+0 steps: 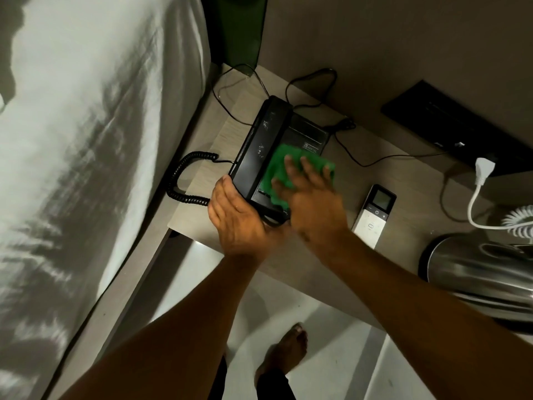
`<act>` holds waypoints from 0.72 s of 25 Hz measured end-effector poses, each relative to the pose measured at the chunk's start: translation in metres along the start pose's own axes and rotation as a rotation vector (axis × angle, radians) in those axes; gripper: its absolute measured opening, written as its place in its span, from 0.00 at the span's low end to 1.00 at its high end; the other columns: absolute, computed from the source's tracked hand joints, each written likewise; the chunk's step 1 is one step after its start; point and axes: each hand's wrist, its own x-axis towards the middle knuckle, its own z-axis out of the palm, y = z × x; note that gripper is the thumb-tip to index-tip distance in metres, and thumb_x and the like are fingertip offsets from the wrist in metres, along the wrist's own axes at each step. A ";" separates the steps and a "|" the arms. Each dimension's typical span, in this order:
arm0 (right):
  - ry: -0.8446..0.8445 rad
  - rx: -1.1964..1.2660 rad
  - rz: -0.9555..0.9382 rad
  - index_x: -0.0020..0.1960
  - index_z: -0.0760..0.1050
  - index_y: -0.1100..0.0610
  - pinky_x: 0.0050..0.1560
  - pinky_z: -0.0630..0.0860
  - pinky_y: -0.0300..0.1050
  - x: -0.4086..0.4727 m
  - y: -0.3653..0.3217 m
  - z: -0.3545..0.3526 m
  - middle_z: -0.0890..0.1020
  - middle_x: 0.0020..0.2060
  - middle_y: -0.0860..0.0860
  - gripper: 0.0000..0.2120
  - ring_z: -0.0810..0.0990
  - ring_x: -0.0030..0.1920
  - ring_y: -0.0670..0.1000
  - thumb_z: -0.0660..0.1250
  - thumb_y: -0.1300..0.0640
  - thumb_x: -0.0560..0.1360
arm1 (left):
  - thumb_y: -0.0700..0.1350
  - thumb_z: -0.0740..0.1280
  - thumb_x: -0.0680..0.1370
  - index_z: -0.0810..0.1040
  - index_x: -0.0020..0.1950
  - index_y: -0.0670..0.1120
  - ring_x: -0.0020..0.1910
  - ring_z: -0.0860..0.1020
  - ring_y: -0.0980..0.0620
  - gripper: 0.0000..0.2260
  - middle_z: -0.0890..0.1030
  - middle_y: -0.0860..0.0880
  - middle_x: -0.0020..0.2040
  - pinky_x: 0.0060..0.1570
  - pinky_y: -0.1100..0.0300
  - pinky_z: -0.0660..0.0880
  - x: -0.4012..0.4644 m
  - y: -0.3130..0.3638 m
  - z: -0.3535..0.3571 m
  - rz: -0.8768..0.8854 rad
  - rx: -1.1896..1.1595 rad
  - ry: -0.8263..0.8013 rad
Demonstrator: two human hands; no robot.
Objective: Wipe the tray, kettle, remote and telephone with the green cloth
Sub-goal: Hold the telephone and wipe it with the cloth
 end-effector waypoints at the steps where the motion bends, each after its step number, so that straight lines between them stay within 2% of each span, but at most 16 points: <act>1: -0.016 0.033 -0.037 0.73 0.61 0.47 0.73 0.47 0.68 -0.017 -0.002 0.005 0.52 0.77 0.55 0.27 0.47 0.76 0.62 0.57 0.51 0.74 | 0.76 0.65 0.60 0.53 0.80 0.36 0.78 0.61 0.35 0.62 0.63 0.35 0.78 0.78 0.41 0.54 0.001 -0.001 0.000 0.003 0.004 -0.005; 3: 0.005 0.107 0.002 0.71 0.65 0.49 0.72 0.51 0.67 -0.029 0.010 0.007 0.55 0.77 0.55 0.25 0.49 0.75 0.63 0.55 0.52 0.74 | 0.76 0.68 0.59 0.50 0.80 0.37 0.78 0.60 0.36 0.64 0.61 0.36 0.78 0.78 0.41 0.53 0.001 -0.003 0.001 0.008 0.013 -0.027; 6: 0.064 0.055 0.162 0.71 0.63 0.44 0.70 0.60 0.65 0.008 0.040 -0.005 0.53 0.77 0.52 0.27 0.49 0.76 0.61 0.58 0.62 0.75 | 0.73 0.73 0.57 0.51 0.80 0.38 0.77 0.61 0.37 0.65 0.63 0.37 0.77 0.77 0.40 0.56 0.001 -0.002 0.003 -0.006 0.009 0.012; 8: 0.075 0.084 0.209 0.70 0.65 0.45 0.69 0.62 0.66 0.038 0.049 -0.017 0.55 0.77 0.54 0.28 0.51 0.75 0.62 0.60 0.65 0.74 | 0.73 0.73 0.57 0.52 0.79 0.38 0.76 0.62 0.38 0.64 0.64 0.37 0.76 0.76 0.40 0.58 0.000 -0.003 0.003 -0.005 0.004 0.043; 12: 0.121 0.139 0.213 0.70 0.66 0.46 0.67 0.66 0.66 0.032 0.034 -0.017 0.56 0.77 0.54 0.29 0.53 0.75 0.63 0.62 0.66 0.73 | 0.73 0.72 0.57 0.48 0.80 0.39 0.78 0.58 0.38 0.65 0.60 0.37 0.78 0.78 0.41 0.52 0.001 0.000 0.000 -0.006 -0.004 -0.014; 14: 0.099 0.146 0.164 0.72 0.62 0.44 0.66 0.68 0.63 -0.005 0.011 0.001 0.52 0.77 0.51 0.29 0.50 0.76 0.61 0.63 0.61 0.75 | 0.72 0.74 0.57 0.47 0.80 0.40 0.79 0.57 0.37 0.65 0.59 0.37 0.79 0.78 0.43 0.49 0.002 0.001 -0.002 -0.015 0.011 -0.040; 16: 0.069 0.232 0.119 0.73 0.60 0.44 0.68 0.67 0.62 -0.039 -0.005 0.014 0.51 0.77 0.49 0.28 0.48 0.76 0.59 0.62 0.58 0.76 | 0.70 0.75 0.57 0.46 0.80 0.40 0.80 0.57 0.37 0.65 0.59 0.36 0.80 0.79 0.44 0.48 0.000 0.002 -0.004 -0.002 0.020 -0.045; 18: 0.073 0.325 0.150 0.72 0.63 0.45 0.68 0.66 0.62 -0.050 -0.007 0.019 0.54 0.76 0.48 0.27 0.50 0.76 0.57 0.62 0.61 0.76 | 0.70 0.73 0.57 0.46 0.80 0.40 0.80 0.56 0.37 0.64 0.58 0.36 0.80 0.79 0.43 0.49 -0.001 0.003 -0.005 0.010 0.009 -0.038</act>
